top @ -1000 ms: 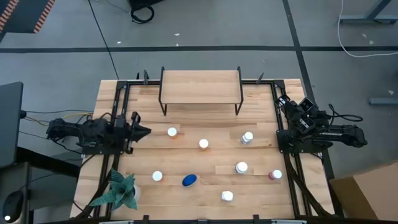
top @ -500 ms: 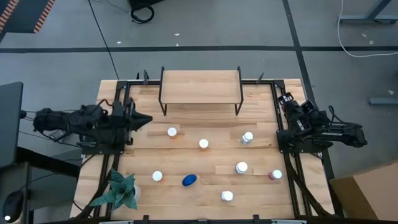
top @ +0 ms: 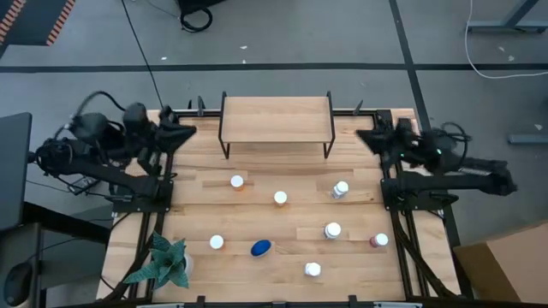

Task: Pick and place medicine bottles onto shelf by color
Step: Put the top white and blue medicine bottle on the shelf

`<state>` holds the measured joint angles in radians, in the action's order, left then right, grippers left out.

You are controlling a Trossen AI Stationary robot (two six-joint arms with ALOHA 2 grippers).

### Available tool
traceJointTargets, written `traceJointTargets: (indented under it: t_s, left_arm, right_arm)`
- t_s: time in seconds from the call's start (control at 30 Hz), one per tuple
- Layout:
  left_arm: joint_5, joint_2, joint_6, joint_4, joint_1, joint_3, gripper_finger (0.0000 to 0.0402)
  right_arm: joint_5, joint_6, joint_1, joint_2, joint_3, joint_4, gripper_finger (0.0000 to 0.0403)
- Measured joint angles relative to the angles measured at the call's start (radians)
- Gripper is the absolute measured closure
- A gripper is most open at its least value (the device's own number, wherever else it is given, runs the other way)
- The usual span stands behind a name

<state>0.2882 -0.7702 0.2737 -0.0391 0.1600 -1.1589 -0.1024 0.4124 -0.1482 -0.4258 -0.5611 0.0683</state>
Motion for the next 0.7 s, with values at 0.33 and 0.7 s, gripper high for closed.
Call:
traceJointTargets:
  t_s: [0.33, 0.7]
  left_arm:
    - [0.026, -0.035, -0.124, -0.003, 0.0, -0.086, 0.0371]
    - [0.026, -0.035, -0.06, -0.042, 0.0, -0.086, 0.0363]
  right_arm:
    - [0.01, 0.196, -0.037, -0.603, -0.698, -0.844, 0.0381]
    - [0.069, 0.068, 0.027, -0.935, -1.313, -0.791, 0.0381]
